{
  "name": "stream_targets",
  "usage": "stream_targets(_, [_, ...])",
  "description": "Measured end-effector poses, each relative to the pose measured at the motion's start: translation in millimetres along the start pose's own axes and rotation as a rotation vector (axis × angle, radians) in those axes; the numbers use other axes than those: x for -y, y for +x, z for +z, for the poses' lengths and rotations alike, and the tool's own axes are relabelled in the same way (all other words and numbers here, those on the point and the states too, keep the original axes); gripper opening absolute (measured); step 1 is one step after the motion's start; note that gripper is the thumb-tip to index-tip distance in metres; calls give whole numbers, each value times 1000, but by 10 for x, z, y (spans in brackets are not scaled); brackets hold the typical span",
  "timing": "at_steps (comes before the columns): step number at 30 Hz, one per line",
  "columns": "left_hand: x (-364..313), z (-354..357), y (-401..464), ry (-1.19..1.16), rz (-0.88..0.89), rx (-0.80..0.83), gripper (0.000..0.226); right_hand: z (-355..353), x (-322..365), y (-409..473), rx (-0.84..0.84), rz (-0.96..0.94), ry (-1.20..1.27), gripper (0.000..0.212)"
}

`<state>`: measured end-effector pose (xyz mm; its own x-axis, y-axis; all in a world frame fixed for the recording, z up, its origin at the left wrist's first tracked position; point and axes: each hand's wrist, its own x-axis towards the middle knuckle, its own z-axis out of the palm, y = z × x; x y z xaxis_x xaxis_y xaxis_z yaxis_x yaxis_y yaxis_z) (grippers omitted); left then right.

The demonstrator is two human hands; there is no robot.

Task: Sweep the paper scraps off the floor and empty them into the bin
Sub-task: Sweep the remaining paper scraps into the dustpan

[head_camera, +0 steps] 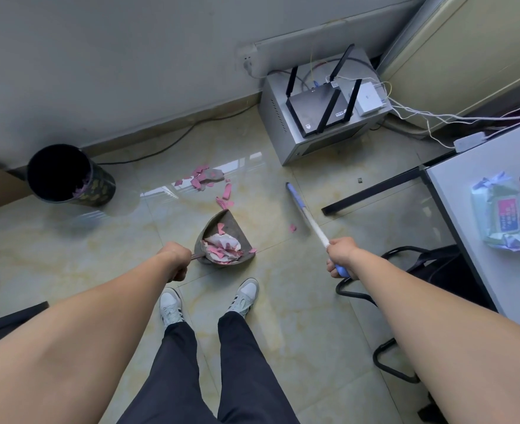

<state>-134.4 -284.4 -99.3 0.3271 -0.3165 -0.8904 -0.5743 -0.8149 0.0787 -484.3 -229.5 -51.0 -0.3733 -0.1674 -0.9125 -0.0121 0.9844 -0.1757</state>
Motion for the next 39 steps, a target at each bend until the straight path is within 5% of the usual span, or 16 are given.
stream_targets(8, [5, 45, 32, -23, -2, -10, 17, 147, -97, 65, -43, 86, 33, 19])
stream_targets(14, [62, 82, 53, -17, 8, -12, 19, 373, -344, -21, 136, 167, 28, 28])
stream_targets(25, [175, 146, -46, -42, 17, -24, 20, 157, -70, -489, 412, 43, -202, 39])
stream_targets(39, [445, -66, -157, -285, -38, -27, 16, 117, 213, -696, 400, -11, -251, 41])
